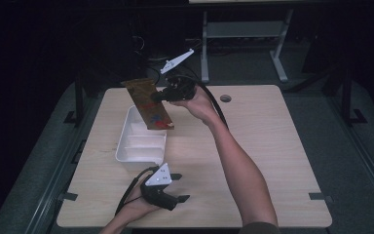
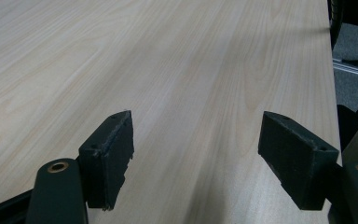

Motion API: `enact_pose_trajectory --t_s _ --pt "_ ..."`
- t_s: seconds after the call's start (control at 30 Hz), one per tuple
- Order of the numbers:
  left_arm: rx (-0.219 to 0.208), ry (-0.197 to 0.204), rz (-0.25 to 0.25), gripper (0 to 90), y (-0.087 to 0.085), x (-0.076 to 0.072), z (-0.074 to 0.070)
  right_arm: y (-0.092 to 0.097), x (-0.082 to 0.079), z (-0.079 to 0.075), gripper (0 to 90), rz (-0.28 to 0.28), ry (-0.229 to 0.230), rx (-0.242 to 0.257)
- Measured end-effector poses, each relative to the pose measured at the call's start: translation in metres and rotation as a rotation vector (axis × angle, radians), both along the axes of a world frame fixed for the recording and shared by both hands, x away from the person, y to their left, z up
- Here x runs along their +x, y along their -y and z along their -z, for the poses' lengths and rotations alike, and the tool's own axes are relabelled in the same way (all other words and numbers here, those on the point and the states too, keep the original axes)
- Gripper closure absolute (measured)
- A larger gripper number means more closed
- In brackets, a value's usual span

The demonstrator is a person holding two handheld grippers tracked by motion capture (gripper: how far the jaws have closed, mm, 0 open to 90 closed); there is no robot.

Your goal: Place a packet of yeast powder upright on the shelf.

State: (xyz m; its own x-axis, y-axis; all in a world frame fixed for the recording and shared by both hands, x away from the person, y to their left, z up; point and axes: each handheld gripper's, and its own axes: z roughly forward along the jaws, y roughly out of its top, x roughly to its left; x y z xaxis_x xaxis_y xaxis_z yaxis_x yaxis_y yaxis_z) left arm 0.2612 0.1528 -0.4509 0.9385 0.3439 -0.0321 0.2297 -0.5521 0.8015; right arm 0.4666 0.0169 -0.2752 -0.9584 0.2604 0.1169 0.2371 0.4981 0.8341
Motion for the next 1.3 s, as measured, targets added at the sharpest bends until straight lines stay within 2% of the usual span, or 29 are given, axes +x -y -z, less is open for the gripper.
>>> enact_pose_trajectory --t_s 0.2,0.47,0.93,1.3 --pt "0.008 0.003 0.009 26.2 0.0 -0.001 0.0 -0.013 0.005 0.0 89.9 -0.004 0.001 0.0" --pt "0.008 0.005 0.008 26.1 0.0 -0.001 0.001 -0.028 0.011 0.013 89.9 -0.01 -0.022 -0.014" --pt "0.006 0.011 0.006 26.1 -0.002 -0.001 0.0 -0.04 0.022 0.034 89.8 0.018 -0.058 0.01" --pt "0.002 0.009 0.005 26.2 -0.002 -0.001 0.0 -0.047 0.027 0.045 89.8 0.041 -0.071 0.017"
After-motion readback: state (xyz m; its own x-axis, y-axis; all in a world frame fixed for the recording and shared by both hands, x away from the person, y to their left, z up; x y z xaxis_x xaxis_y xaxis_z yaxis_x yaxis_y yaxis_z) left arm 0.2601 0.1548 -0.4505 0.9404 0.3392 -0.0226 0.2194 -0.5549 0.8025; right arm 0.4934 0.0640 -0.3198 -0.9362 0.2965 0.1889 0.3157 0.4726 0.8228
